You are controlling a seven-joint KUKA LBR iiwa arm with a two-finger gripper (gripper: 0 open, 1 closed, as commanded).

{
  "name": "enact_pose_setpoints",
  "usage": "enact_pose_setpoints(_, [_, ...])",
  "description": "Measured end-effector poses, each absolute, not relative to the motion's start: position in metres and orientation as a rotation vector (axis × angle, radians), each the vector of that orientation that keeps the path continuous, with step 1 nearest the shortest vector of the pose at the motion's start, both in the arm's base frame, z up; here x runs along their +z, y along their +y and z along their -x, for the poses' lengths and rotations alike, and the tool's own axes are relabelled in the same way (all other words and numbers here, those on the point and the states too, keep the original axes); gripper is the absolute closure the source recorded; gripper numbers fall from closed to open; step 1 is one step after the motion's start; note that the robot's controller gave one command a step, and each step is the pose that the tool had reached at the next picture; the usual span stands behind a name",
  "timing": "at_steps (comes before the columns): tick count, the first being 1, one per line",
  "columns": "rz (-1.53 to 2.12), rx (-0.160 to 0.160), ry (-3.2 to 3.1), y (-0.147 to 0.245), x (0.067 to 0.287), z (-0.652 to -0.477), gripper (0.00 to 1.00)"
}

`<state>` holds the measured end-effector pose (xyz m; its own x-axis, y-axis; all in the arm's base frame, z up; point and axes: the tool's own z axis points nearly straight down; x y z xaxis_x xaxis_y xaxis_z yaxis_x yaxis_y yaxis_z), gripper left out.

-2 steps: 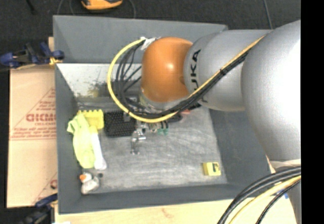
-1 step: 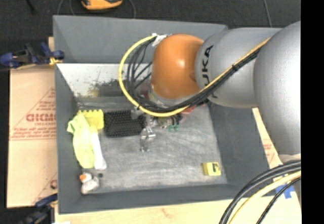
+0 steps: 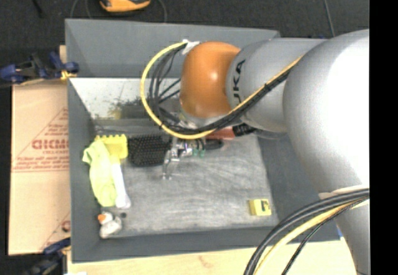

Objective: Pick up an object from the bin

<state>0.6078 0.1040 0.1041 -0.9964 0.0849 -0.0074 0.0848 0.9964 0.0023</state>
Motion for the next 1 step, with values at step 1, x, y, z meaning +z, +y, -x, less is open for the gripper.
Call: enact_pose_setpoints(1, [-0.094,-0.011,3.116,0.1178,0.0865,-0.6268,1.00])
